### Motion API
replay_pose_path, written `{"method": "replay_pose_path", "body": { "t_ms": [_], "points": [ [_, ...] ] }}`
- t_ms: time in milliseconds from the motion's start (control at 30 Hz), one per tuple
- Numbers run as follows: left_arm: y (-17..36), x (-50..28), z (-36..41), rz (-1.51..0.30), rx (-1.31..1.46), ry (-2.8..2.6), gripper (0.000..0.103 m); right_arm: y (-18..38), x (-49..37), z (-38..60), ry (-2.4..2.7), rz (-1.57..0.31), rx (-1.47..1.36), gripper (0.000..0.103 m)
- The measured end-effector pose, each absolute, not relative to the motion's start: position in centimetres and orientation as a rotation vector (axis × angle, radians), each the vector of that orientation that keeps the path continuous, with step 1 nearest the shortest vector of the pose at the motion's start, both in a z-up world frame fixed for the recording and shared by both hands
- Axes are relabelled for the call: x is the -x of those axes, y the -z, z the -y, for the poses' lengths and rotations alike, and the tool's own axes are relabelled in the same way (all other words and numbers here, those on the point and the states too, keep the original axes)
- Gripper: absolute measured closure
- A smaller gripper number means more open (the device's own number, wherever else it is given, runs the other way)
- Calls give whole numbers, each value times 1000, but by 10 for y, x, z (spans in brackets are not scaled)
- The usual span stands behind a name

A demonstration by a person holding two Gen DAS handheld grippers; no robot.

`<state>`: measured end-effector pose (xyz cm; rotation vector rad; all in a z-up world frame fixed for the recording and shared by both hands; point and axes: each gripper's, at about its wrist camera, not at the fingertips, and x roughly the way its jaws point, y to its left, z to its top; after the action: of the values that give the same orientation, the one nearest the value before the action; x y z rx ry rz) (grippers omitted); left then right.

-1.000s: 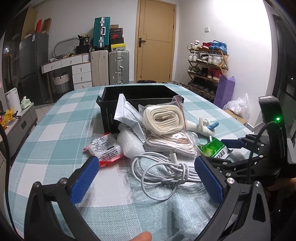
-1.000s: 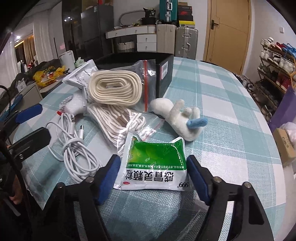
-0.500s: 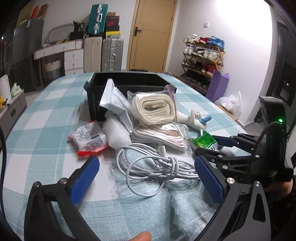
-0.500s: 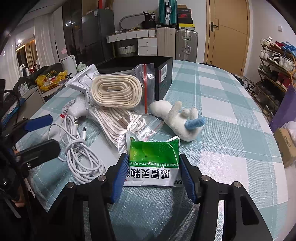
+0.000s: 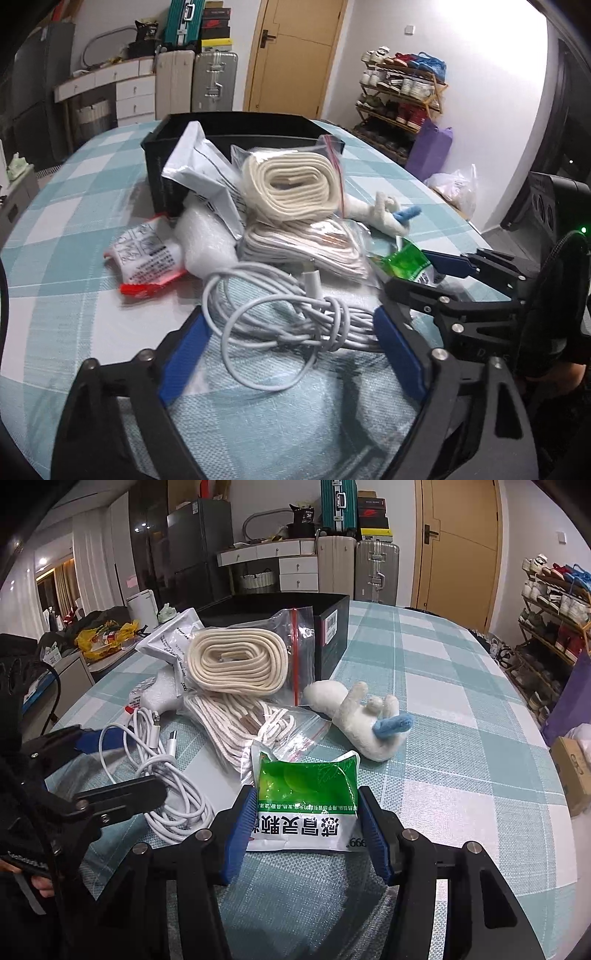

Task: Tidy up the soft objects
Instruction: 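Lower the left gripper onto the coiled white cable and close it, then lift the white cable with the left gripper while the right gripper carries the green packet over the box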

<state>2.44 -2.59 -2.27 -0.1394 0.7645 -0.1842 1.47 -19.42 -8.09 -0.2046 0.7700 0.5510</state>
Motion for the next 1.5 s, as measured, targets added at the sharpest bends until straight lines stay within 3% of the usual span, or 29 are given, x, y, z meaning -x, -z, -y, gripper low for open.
{"method": "replay_pose_path", "body": {
  "t_ms": [133, 633, 1000, 1500],
  "points": [
    [19, -20, 22, -746, 142, 202, 38, 80, -13, 193, -562, -763, 210, 48],
    [6, -3, 17, -681, 153, 271, 60, 66, -4, 196, -593, -687, 182, 48],
    [-6, 1, 6, -639, 166, 237, 71, 51, 4, 200, -613, -613, 143, 48],
    [-41, -4, 2, -580, 118, 173, 72, 20, 12, 199, -635, -519, 115, 48]
  ]
}}
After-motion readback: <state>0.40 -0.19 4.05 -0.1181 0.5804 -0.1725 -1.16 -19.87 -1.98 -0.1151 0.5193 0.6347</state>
